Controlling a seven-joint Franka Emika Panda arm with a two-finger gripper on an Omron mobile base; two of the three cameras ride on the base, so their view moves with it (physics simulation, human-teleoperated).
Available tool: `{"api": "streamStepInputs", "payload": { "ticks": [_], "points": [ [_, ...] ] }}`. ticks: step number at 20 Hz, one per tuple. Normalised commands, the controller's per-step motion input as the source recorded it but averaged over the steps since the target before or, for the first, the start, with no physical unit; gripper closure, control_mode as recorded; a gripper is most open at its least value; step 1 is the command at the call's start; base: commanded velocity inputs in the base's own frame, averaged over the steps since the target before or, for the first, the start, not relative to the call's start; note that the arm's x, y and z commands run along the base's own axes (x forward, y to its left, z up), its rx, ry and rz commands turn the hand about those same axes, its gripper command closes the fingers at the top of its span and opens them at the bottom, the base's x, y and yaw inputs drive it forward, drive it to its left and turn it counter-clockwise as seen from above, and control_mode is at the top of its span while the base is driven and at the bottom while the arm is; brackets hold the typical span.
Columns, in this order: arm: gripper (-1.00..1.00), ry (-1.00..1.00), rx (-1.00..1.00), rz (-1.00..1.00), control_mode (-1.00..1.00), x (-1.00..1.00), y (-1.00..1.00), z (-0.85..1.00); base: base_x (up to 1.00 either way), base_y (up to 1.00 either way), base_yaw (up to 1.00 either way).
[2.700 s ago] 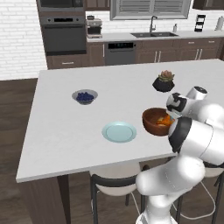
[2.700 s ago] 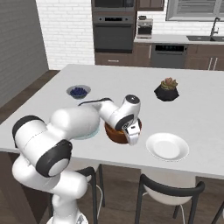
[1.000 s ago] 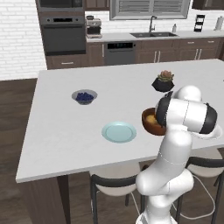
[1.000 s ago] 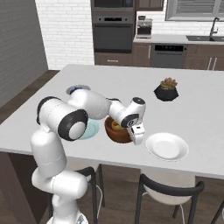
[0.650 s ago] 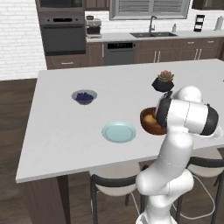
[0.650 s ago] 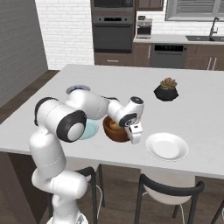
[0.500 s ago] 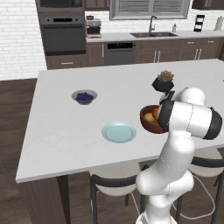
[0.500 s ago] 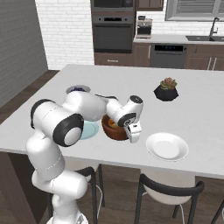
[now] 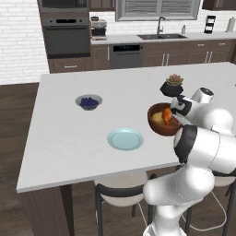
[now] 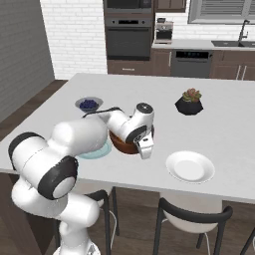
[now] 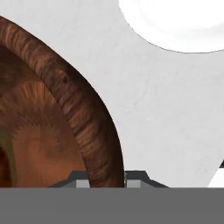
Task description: Pick the chicken drumstick and potato from their plates and place them in the bowl. Then put the bowl in the fridge.
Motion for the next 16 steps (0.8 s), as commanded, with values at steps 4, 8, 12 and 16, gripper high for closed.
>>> {"api": "streamStepInputs", "payload": {
  "ticks": [4,8,12,16],
  "points": [
    [1.00,0.00,-0.09,-0.10,-1.00,-0.52,0.09,0.89,0.00,0.00,0.00],
    [1.00,0.01,-0.04,-0.09,-1.00,-0.63,0.24,0.74,0.00,0.00,0.00],
    [1.00,0.05,0.00,-0.05,-1.00,-0.53,0.29,0.53,0.00,0.00,0.00],
    [1.00,0.06,0.00,-0.03,-1.00,-0.72,0.19,0.38,0.00,0.00,0.00]
  ]
}}
